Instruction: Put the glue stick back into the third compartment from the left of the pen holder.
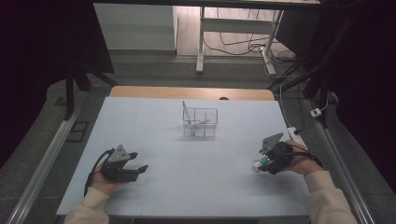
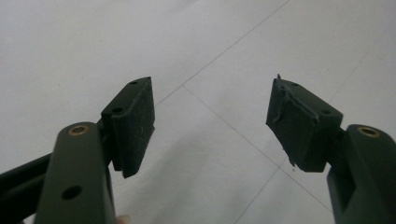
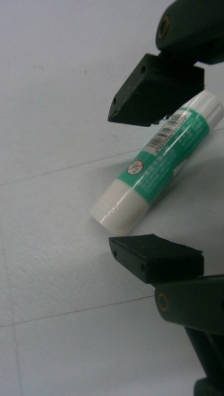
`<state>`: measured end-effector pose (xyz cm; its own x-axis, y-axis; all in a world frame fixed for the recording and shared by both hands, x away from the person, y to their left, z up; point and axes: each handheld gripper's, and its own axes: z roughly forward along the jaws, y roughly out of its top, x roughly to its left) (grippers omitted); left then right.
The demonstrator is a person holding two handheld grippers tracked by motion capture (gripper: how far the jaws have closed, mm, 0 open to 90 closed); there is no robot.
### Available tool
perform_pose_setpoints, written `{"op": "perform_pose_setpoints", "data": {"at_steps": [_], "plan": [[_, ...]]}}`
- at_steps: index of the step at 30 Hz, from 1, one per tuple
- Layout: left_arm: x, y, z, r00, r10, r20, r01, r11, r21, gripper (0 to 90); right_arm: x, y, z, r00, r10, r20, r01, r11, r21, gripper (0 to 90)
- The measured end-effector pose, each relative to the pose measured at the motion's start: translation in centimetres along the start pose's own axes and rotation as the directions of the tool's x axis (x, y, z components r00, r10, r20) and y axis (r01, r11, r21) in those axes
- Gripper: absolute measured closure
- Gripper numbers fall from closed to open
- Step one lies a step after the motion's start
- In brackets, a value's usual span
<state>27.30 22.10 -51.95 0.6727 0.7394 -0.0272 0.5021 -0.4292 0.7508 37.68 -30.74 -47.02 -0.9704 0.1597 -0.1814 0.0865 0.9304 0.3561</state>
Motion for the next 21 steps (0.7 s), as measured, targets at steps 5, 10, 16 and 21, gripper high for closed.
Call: {"op": "perform_pose_setpoints", "data": {"at_steps": [5, 10, 16, 21], "plan": [[0.0, 0.0, 0.1, 0.9999, -0.002, 0.011, 0.002, 1.0, -0.001, 32.5, 0.2, 0.1, 0.7, 0.9995, -0.03, -0.013, 0.03, 0.999, 0.036, 33.7], [0.1, 0.0, 0.1, 0.9998, -0.007, 0.017, 0.008, 1.0, -0.002, 32.4, 0.3, 0.1, 1.2, 0.9989, -0.044, -0.016, 0.045, 0.997, 0.07, 34.0], [0.1, 0.0, 0.3, 0.9997, -0.006, 0.025, 0.006, 0.9999, 0.01, 32.2, 0.2, 0.1, 1.7, 0.998, -0.049, -0.039, 0.052, 0.995, 0.081, 34.8], [0.1, 0.0, 0.3, 0.9996, -0.009, 0.025, 0.009, 0.9999, 0.01, 32.2, -0.1, -0.1, 2.0, 0.9979, -0.041, -0.05, 0.045, 0.995, 0.087, 38.6]]}}
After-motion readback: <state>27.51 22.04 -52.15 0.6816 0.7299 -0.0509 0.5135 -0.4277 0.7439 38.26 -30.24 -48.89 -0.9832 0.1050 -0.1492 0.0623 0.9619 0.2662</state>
